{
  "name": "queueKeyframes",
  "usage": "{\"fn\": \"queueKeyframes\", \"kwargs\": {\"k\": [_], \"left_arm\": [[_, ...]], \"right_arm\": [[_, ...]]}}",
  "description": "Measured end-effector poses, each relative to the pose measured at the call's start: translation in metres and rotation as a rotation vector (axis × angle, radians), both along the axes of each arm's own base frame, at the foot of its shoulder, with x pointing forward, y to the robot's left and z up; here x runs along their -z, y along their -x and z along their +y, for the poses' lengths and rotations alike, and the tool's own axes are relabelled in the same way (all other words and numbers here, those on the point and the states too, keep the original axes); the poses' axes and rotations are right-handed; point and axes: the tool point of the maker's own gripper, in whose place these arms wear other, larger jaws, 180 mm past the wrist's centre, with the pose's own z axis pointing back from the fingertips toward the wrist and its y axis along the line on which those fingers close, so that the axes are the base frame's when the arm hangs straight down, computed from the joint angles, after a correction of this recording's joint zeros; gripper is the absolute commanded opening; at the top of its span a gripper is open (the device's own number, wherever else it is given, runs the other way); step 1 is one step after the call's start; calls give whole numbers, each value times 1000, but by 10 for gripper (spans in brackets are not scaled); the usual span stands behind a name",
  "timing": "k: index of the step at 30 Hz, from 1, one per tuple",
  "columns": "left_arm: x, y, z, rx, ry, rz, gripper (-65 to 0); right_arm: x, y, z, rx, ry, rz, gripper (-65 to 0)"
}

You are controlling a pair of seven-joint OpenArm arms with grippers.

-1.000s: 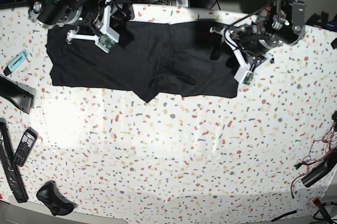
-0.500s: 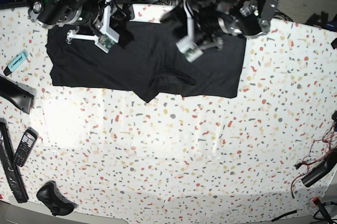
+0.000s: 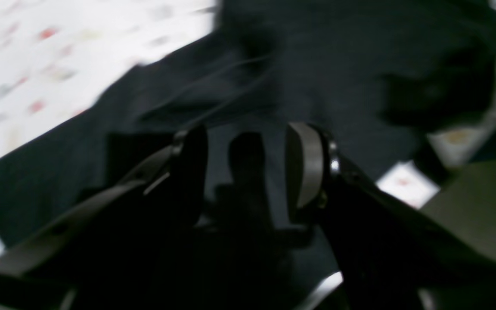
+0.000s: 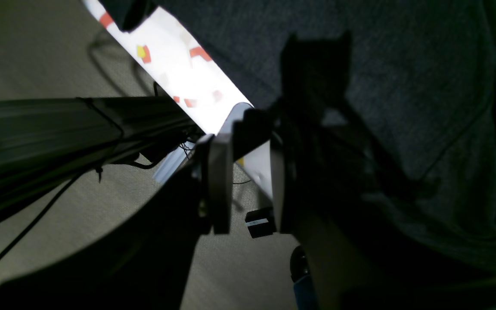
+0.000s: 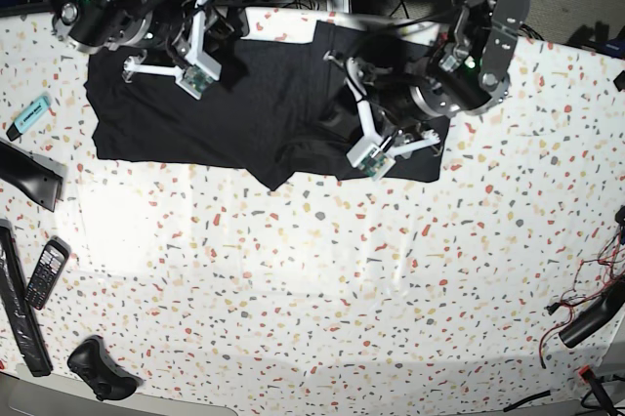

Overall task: Fold the T-shirt properly
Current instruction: 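Fold the held end inward over the strip with the left gripper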

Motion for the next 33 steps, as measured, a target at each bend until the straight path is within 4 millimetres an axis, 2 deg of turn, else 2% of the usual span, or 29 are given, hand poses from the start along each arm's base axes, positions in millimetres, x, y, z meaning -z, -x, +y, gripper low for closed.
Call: {"fn": "queueKeyframes", "kwargs": {"k": [7, 10, 15, 18, 21, 27, 29, 33], "left_arm": [[35, -2, 10, -23, -73, 27, -371], [45, -4, 8, -33, -86, 35, -371], [45, -29, -13, -41, -81, 20, -371], [52, -42, -20, -42, -102, 30, -371], [45, -56, -30, -41, -92, 23, -371], [0, -100, -45, -37, -68, -81, -371], [-13, -105, -54, -31, -29, -92, -371], [-23, -106, -69, -18, 1, -98, -371]], "right_arm": [[-2, -3, 3, 1, -16, -16, -501], [-2, -3, 3, 1, -17, -17, -501], [-2, -3, 3, 1, -16, -16, -501], [-2, -3, 3, 1, -17, -16, -501], [-2, -3, 2, 1, -16, -15, -501], [-2, -3, 3, 1, -17, -16, -501], [-2, -3, 2, 1, -16, -16, -501], [-2, -3, 2, 1, -16, -15, -501]]}}
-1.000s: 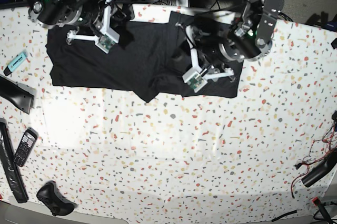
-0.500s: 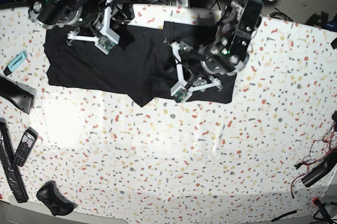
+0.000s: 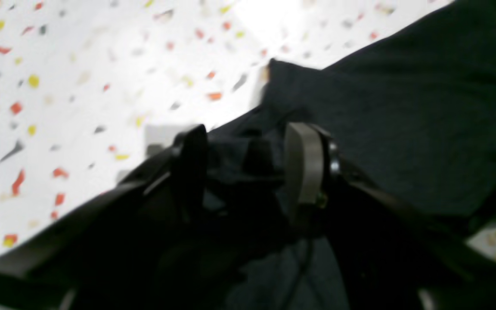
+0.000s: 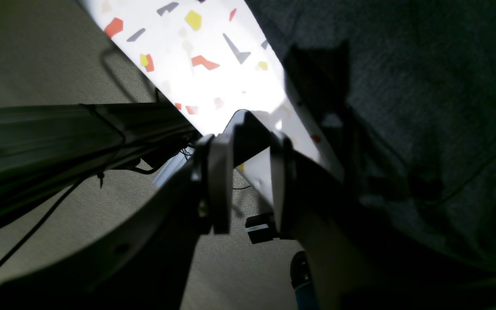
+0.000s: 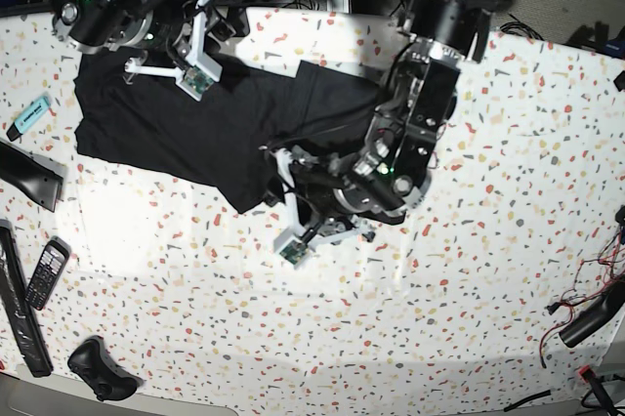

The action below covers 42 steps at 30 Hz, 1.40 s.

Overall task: Fold the T-shirt properly
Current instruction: 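Fold the held end inward over the strip with the left gripper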

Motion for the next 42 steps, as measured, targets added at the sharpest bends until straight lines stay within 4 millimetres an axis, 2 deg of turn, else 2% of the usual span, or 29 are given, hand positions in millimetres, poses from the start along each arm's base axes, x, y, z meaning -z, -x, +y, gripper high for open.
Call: {"fn": "queueKeyframes", "kwargs": {"k": [5, 10, 13, 15, 17, 19, 22, 28, 32, 34, 39, 42], "left_arm": [[2, -2, 6, -1, -52, 15, -371], [14, -4, 29, -8, -162, 51, -371], [30, 1, 52, -23, -219, 79, -371], [40, 9, 58, -28, -227, 100, -371], [41, 15, 46, -9, -174, 84, -371], [40, 24, 25, 37, -137, 53, -371], [39, 36, 0, 104, -137, -13, -371], [39, 21, -28, 84, -135, -43, -371], [65, 22, -40, 116, -154, 35, -371], [68, 17, -39, 109, -139, 53, -371], [35, -4, -49, 103, -45, 42, -371], [20, -6, -50, 121, -68, 54, -371]], "right_arm": [[0, 0, 0, 0, 0, 0, -501], [1, 1, -1, 0, 9, 8, -501], [1, 1, -1, -1, 9, 8, -501], [1, 1, -1, 0, 5, 5, -501], [0, 0, 0, 0, 3, 2, -501], [0, 0, 0, 0, 3, 2, -501], [0, -1, 0, 0, 2, -1, -501], [2, 2, -3, -1, 19, 14, -501], [3, 4, -5, -2, 34, 27, -501], [3, 4, -5, -2, 33, 26, -501], [1, 1, -3, -1, 17, 11, -501], [2, 2, -3, -1, 17, 13, -501]]}}
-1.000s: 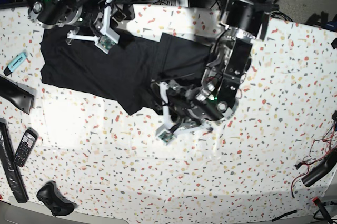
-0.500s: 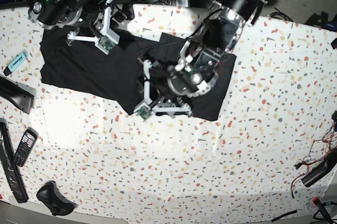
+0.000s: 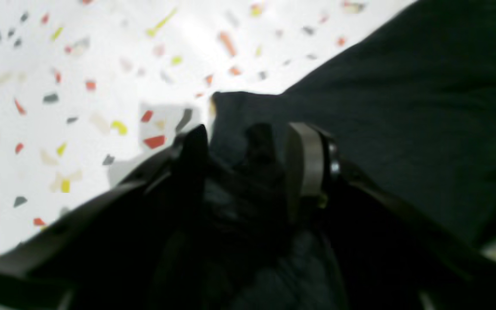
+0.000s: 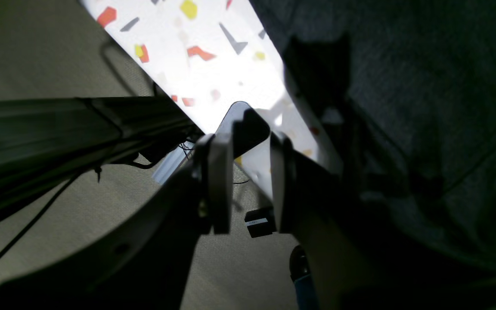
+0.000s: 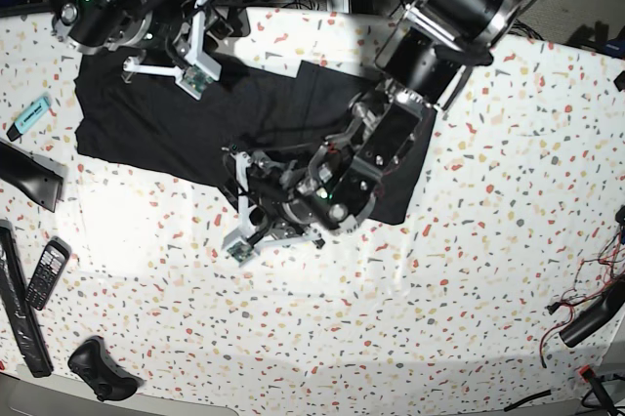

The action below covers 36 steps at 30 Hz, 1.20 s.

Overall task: Fold the T-shirt properly
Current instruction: 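Fold the held end inward over the strip with the left gripper, then release the fabric and move the left gripper back to the strip end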

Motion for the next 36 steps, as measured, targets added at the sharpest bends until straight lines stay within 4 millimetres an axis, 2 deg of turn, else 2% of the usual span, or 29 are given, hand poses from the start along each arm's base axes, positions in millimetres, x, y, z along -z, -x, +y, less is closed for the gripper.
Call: {"fn": "queueKeyframes", "kwargs": {"k": [4, 6, 8, 13, 16, 20, 24, 29, 31, 34, 36], "left_arm": [[-34, -5, 4, 13, 45, -61, -371], [-39, -9, 16, 10, 26, -88, -371], [-28, -12, 35, -5, -31, -76, -371], [21, -5, 104, -61, -163, -32, -371], [41, 7, 125, -74, -184, -5, -371], [53, 18, 135, -76, -182, 7, -371], [68, 24, 162, -81, -246, -17, -371], [78, 29, 213, -108, -291, -39, -371], [80, 31, 228, -115, -305, -41, -371], [82, 34, 239, -123, -318, -43, -371], [83, 35, 243, -123, -319, -45, -371]], "right_arm": [[0, 0, 0, 0, 0, 0, -501], [0, 0, 0, 0, 1, 0, -501], [0, 0, 0, 0, 1, 1, -501], [0, 0, 0, 0, 2, 2, -501], [0, 0, 0, 0, 2, 1, -501], [0, 0, 0, 0, 1, 1, -501], [1, -1, -2, 1, 15, -7, -501], [2, -4, -7, 6, 44, -20, -501], [1, -4, -7, 7, 40, -24, -501], [0, -9, -6, 56, 26, -36, -500], [-2, -21, -11, 125, 37, -83, -500]]}}
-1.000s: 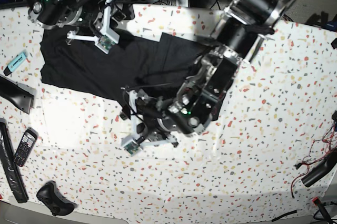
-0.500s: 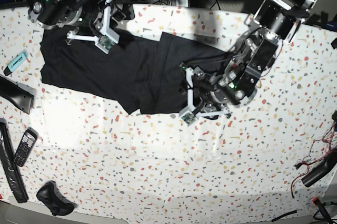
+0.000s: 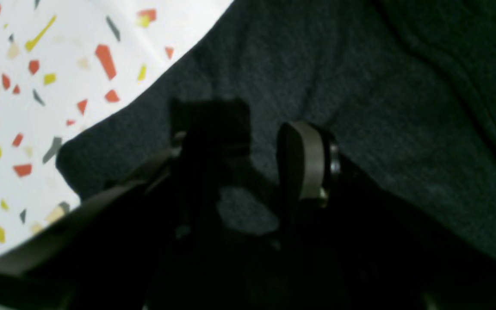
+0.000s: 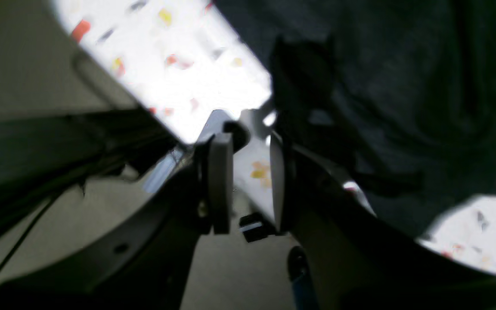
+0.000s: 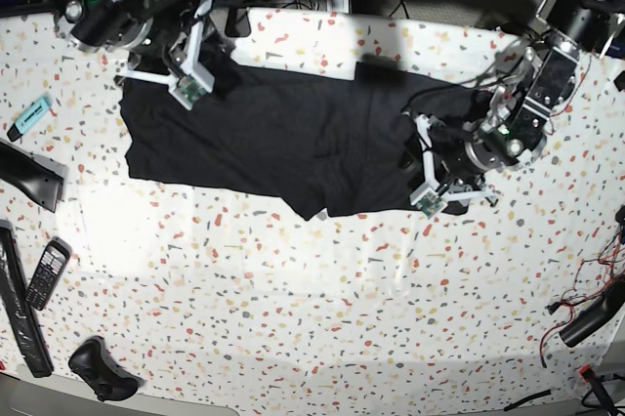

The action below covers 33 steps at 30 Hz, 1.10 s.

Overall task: Fold the T-shirt properly
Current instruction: 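Release the fabric and move the left gripper back to the strip end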

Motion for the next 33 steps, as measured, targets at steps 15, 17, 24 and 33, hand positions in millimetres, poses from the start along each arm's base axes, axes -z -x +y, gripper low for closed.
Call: {"fn": "queueKeyframes", "kwargs": {"k": [15, 17, 24, 33], "left_arm": [[-11, 25, 33, -58, 26, 47, -371], [-21, 21, 41, -103, 56, 39, -371], [-97, -6, 36, -173, 236, -119, -371], [-125, -15, 36, -253, 387, -179, -371]], "right_arm": [[-37, -62, -65, 330, -73, -184, -500], [-28, -64, -78, 388, -100, -151, -500], [-10, -91, -105, 504, -159, -103, -500], [20, -93, -126, 587, -145, 21, -459]]}}
